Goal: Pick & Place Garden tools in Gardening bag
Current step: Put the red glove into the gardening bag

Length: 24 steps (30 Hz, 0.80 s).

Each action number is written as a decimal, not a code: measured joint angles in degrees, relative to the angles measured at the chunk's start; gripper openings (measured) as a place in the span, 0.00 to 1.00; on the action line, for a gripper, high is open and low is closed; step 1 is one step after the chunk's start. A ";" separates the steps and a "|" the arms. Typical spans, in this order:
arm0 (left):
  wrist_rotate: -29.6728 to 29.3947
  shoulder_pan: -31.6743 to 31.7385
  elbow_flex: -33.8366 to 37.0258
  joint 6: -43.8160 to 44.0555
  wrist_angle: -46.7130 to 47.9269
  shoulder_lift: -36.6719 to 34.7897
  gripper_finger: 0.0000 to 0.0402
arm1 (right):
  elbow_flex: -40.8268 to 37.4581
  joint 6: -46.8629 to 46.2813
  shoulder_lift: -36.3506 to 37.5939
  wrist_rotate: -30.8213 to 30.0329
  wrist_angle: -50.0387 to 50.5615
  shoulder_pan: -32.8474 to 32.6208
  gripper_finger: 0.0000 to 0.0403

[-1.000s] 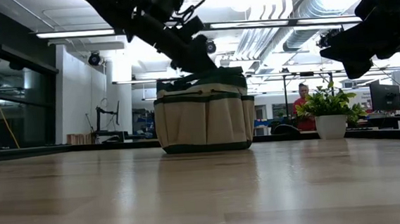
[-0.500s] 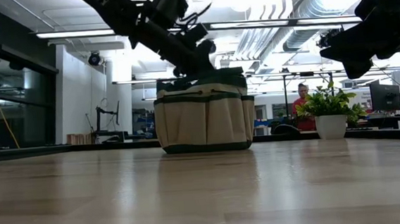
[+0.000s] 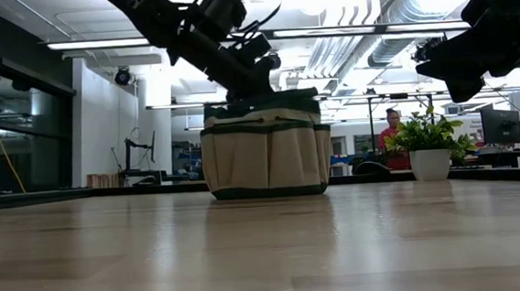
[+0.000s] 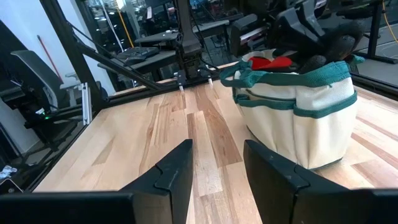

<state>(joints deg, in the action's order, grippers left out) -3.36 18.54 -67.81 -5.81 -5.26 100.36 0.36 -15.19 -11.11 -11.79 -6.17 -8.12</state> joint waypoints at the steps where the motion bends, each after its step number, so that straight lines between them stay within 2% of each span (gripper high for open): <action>1: 0.07 -0.22 0.00 -0.20 0.49 0.00 0.02 | -0.02 0.00 0.00 0.00 0.00 -0.01 0.33; 7: -0.41 -1.54 -0.94 -2.39 6.09 -2.17 0.01 | -0.02 0.00 0.00 0.00 0.01 -0.02 0.33; 16: -0.28 -3.32 -5.05 -4.54 24.19 -4.13 0.00 | 0.00 0.01 0.00 0.00 0.02 0.00 0.33; 24: 1.91 -4.42 -5.22 -2.99 29.89 -4.17 0.00 | 0.00 0.01 0.00 -0.02 0.00 0.00 0.33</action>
<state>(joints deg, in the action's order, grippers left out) -1.46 14.12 -73.03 -8.80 24.62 96.18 0.36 -15.18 -11.11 -11.81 -6.17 -8.12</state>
